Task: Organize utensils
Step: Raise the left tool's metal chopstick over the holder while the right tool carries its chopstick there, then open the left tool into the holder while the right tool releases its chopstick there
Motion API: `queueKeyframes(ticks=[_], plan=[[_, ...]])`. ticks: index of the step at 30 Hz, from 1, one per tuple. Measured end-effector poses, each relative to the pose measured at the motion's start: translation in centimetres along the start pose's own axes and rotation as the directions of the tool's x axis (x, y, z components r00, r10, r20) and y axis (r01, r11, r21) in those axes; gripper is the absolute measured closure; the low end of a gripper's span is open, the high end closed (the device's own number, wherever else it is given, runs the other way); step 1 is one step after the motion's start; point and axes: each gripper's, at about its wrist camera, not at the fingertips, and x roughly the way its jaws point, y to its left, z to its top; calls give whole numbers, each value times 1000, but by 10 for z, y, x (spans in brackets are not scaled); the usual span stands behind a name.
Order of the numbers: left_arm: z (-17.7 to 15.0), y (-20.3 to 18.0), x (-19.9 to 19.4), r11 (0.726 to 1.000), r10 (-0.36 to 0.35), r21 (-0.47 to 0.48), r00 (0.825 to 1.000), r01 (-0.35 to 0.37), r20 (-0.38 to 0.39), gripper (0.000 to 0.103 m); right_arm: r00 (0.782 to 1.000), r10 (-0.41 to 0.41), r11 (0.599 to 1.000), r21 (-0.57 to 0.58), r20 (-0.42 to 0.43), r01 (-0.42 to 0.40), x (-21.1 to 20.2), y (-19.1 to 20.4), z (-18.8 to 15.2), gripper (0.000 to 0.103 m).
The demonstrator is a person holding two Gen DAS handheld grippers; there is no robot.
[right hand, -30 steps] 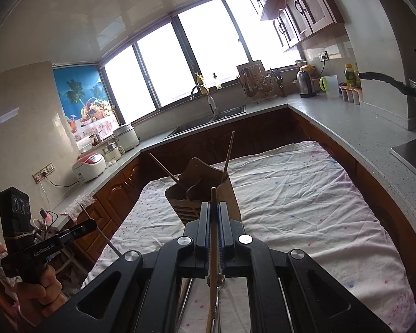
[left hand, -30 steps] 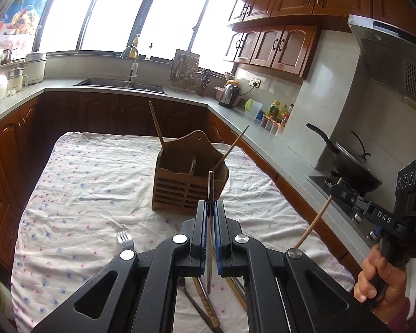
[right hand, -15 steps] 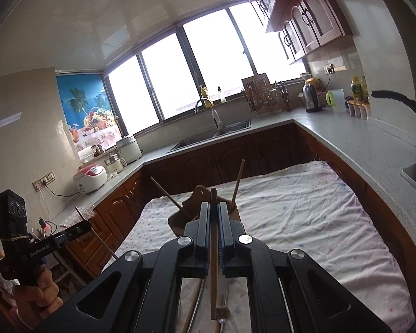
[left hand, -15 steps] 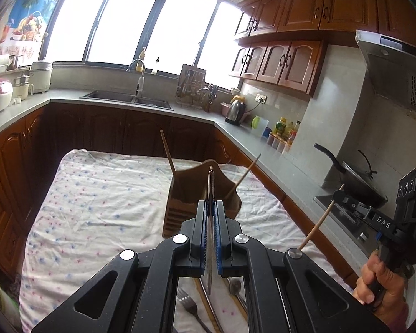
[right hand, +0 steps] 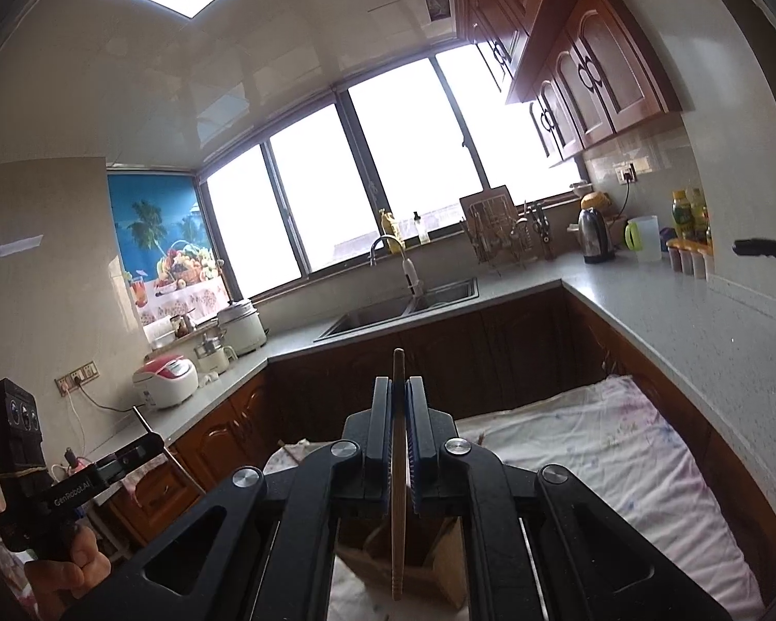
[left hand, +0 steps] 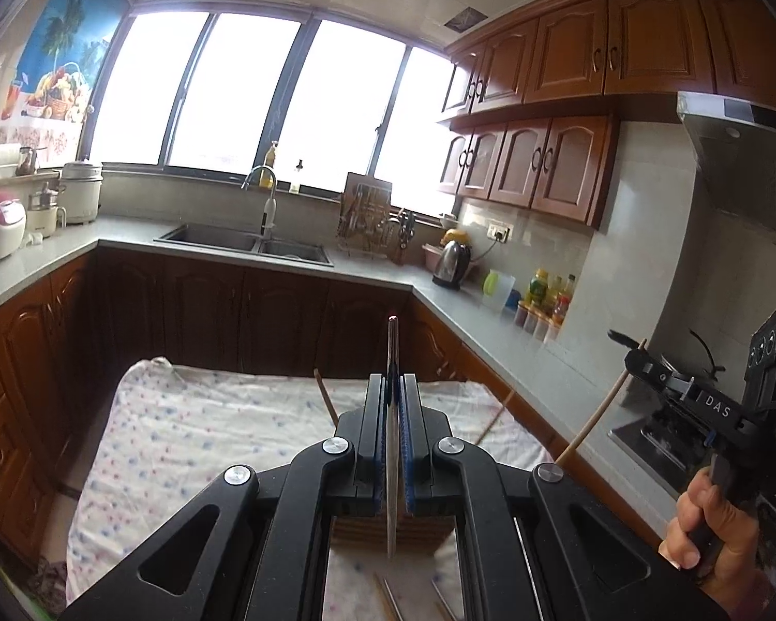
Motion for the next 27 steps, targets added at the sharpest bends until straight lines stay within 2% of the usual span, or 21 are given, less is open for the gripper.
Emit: queueKeyframes(ticks=[7, 15, 21, 27], plan=[[8, 15, 47, 1000, 4, -25, 999, -3, 34, 100, 999, -38, 999, -8, 18, 38, 35, -5, 2, 98], [-14, 34, 115, 996, 49, -70, 999, -47, 21, 100, 998, -58, 998, 19, -2, 58, 67, -19, -34, 98], [-46, 46, 160, 991, 60, -117, 996, -67, -58, 100, 996, -83, 995, 56, -30, 84, 81, -32, -66, 98], [-58, 54, 188, 988, 68, -133, 990, -84, -122, 100, 992, -77, 992, 96, -96, 86, 94, -45, -84, 98]])
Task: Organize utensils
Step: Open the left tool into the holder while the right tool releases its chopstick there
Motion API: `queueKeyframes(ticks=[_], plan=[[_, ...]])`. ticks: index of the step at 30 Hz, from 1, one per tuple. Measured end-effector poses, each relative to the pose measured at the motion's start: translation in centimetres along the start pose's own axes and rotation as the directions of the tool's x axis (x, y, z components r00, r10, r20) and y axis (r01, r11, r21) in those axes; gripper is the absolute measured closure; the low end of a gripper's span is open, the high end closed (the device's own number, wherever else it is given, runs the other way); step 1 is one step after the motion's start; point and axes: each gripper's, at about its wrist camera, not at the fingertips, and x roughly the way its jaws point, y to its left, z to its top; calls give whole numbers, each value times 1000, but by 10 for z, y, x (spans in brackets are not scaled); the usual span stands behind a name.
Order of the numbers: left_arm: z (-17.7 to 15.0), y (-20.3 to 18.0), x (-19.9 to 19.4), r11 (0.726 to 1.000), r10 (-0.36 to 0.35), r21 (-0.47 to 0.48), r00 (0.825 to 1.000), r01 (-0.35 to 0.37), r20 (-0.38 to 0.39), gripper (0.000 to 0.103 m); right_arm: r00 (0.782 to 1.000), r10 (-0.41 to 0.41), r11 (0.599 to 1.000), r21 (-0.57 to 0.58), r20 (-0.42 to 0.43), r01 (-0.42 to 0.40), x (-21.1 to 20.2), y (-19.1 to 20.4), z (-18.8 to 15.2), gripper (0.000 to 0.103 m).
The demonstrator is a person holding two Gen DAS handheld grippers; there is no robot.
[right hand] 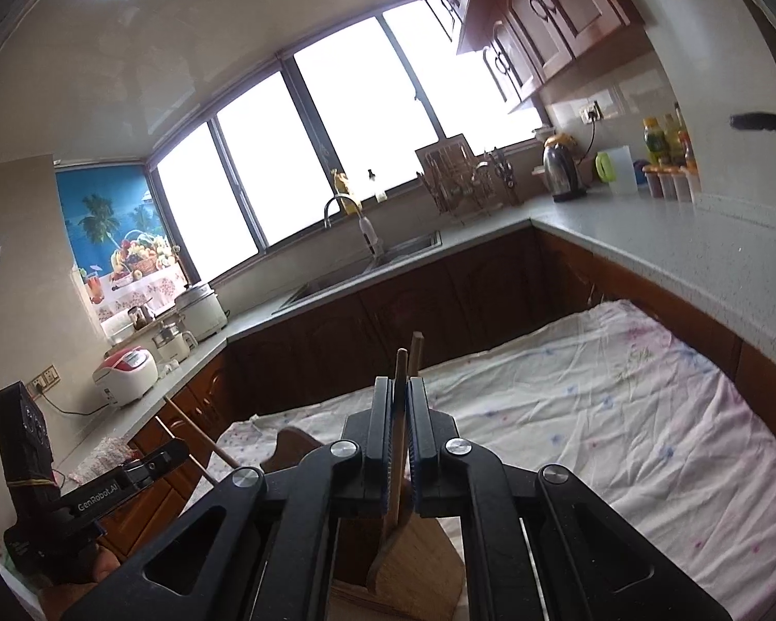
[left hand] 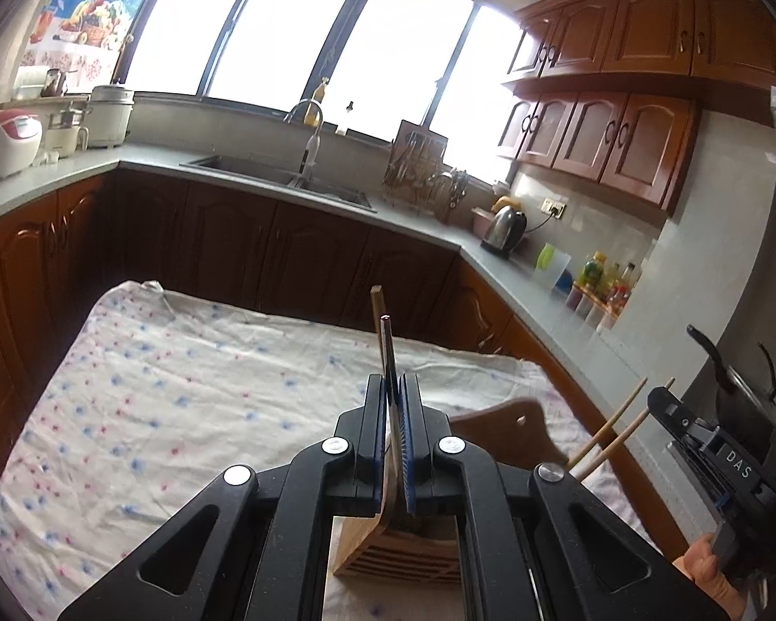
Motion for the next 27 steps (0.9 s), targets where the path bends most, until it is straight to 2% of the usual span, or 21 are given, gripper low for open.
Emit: queueKeyframes(ticks=[10, 14, 15, 16, 17, 18, 19, 20, 21, 25, 27], plan=[[9, -5, 3, 1000, 9, 29, 1000, -9, -14, 99, 1000, -12, 1000, -13, -27, 12, 3, 1, 4, 97], [8, -3, 2, 999, 13, 29, 1000, -13, -16, 98, 999, -3, 1000, -9, -50, 2, 6, 1, 3, 90], [9, -3, 2, 999, 15, 30, 1000, -14, -19, 97, 999, -4, 1000, -10, -54, 3, 5, 1, 2, 82], [9, -2, 0, 999, 15, 31, 1000, -14, -23, 92, 999, -3, 1000, -9, -54, 2, 4, 1, 1, 77], [7, -2, -1, 999, 17, 32, 1000, -16, -25, 79, 999, 4, 1000, -4, -49, -4, 1, -1, 1, 61], [7, -1, -4, 999, 25, 28, 999, -24, -21, 70, 999, 14, 1000, 3, -41, -14, -3, -2, 0, 50], [4, -1, -11, 999, 24, 26, 1000, -23, -8, 57, 999, 17, 1000, 8, -30, -16, -8, -3, 0, 48], [1, -4, -19, 999, 23, 25, 1000, -23, 3, 49, 1000, 13, 1000, 11, -17, -13, -14, -5, 0, 42], [0, -4, -23, 999, 26, 25, 1000, -26, 7, 45, 1000, 14, 1000, 15, -3, -14, -20, -6, 0, 31], [-10, -1, -42, 997, 67, 27, 998, -67, 11, 18, 1000, 16, 999, 33, 27, -17, -39, -10, 0, 14], [-15, -2, -53, 997, 75, 32, 997, -76, 12, 18, 999, 28, 999, 41, 22, -29, -48, -12, -2, 6]])
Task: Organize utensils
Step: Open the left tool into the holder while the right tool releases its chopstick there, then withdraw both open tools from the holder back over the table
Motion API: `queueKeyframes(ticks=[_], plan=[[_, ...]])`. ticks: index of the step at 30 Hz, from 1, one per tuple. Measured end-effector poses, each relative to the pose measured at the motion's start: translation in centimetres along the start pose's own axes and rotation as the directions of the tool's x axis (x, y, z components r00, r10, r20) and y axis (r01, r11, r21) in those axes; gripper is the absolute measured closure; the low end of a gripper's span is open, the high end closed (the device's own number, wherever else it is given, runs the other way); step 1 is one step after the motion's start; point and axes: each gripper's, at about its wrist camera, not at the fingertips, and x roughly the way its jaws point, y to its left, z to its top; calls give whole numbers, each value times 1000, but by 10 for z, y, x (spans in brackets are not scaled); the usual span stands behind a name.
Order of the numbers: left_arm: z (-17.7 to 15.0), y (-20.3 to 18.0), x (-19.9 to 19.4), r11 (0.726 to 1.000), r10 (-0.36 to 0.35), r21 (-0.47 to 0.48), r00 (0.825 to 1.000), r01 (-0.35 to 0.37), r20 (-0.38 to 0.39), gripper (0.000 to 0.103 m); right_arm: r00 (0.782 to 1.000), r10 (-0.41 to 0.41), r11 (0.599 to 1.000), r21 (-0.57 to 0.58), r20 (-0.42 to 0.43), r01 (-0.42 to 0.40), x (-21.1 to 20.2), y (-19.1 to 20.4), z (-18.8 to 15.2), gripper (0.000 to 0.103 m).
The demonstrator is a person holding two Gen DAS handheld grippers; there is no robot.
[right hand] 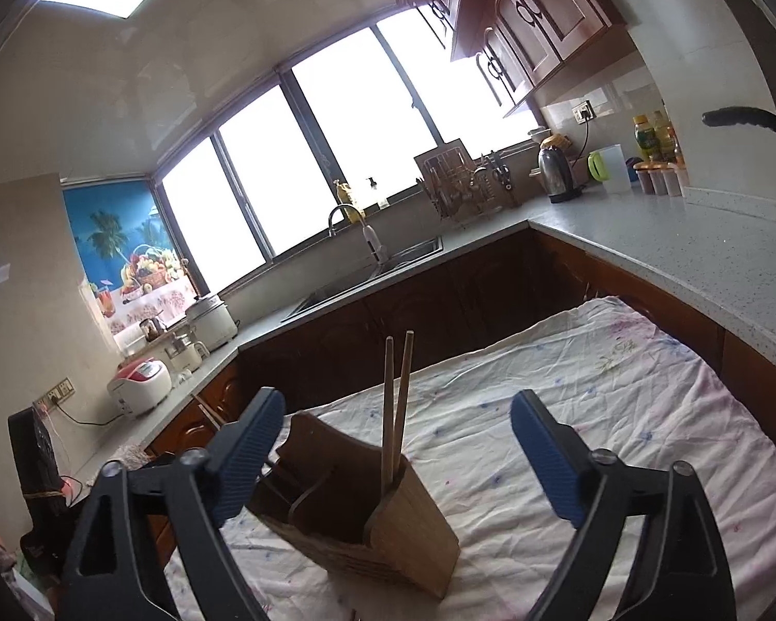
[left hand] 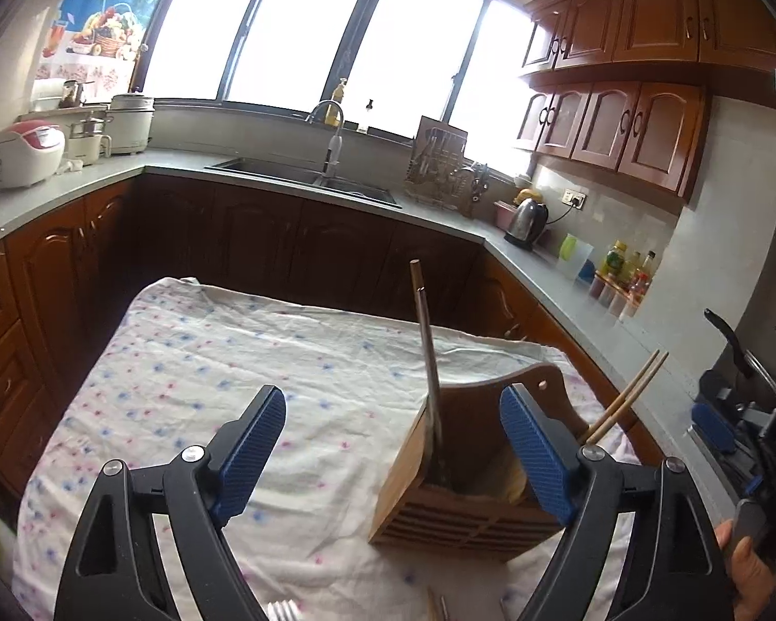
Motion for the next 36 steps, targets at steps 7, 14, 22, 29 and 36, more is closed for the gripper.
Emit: queueKeyframes(ticks=[7, 14, 22, 29, 36], plan=[[-22, -8, -48, 999, 33, 23, 999, -33, -7, 8, 999, 26, 1000, -6, -42, -27, -33, 2, -17, 3], [-42, -12, -94, 999, 28, 41, 999, -26, -32, 7, 998, 17, 1000, -17, -60, -18, -72, 2, -35, 3], [-58, -8, -142, 999, 29, 26, 999, -28, -41, 6, 997, -11, 999, -51, -81, 7, -109, 3, -58, 3], [-77, -6, -171, 999, 28, 19, 998, -27, -60, 5, 994, -27, 996, -85, -105, 18, -133, 5, -80, 3], [-98, -8, -188, 1000, 31, 6, 994, -30, -103, 5, 989, -46, 996, -84, -138, 35, -146, -2, -100, 3]])
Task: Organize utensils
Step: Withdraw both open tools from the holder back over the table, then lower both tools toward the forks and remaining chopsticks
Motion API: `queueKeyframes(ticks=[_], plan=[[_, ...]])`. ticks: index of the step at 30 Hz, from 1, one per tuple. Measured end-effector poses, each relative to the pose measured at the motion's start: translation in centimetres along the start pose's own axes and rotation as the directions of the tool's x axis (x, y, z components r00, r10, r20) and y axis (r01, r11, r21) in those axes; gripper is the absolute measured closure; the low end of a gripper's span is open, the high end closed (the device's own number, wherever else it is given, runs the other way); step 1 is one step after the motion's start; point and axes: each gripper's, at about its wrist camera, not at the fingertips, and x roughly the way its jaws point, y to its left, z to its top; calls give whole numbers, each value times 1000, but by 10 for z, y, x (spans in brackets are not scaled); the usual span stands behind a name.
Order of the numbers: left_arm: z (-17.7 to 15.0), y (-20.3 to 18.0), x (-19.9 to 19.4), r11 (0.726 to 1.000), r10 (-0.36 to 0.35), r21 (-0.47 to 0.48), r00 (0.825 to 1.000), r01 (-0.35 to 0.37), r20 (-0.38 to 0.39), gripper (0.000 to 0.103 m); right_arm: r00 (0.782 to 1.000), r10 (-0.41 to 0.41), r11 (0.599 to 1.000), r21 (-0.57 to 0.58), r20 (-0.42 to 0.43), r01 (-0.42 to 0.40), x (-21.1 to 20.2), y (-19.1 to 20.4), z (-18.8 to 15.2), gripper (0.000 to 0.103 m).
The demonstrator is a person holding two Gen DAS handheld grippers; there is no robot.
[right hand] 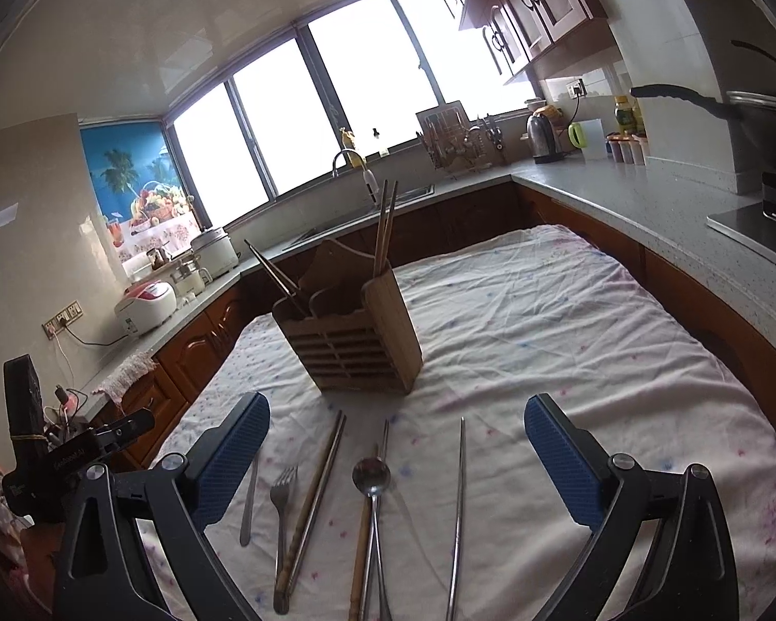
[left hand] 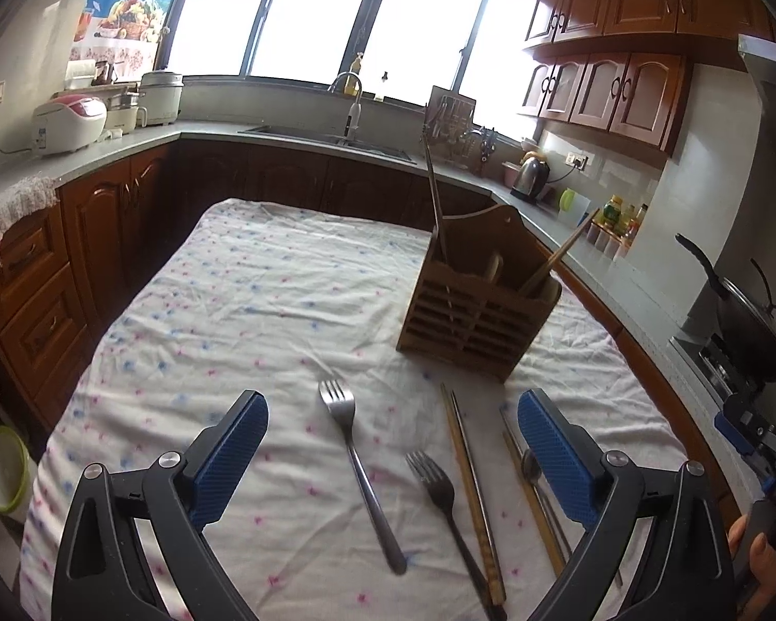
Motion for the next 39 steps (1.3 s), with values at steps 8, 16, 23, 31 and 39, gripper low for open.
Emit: queueKeyframes(ticks=[8, 16, 23, 31, 39], plan=[[-13, -4, -5, 1000, -2, -7, 999, 1, -39, 5, 999, 2, 1000, -1, -54, -2, 1, -3, -22, 3], [-14, -5, -4, 1000, 1, -13, 998, -2, -57, 5, 997, 1, 1000, -2, -80, -1, 6, -3, -26, 3], [-11, -12, 8, 1000, 29, -7, 998, -29, -63, 6, 993, -5, 1000, -4, -118, 5, 18, -4, -28, 3], [-2, -22, 31, 999, 24, 37, 994, -20, -109, 6, 987, -27, 1000, -12, -159, 25, 36, -10, -27, 3], [9, -32, 73, 998, 13, 63, 982, -1, -189, 25, 975, -58, 998, -51, -217, 48, 66, -14, -23, 27]])
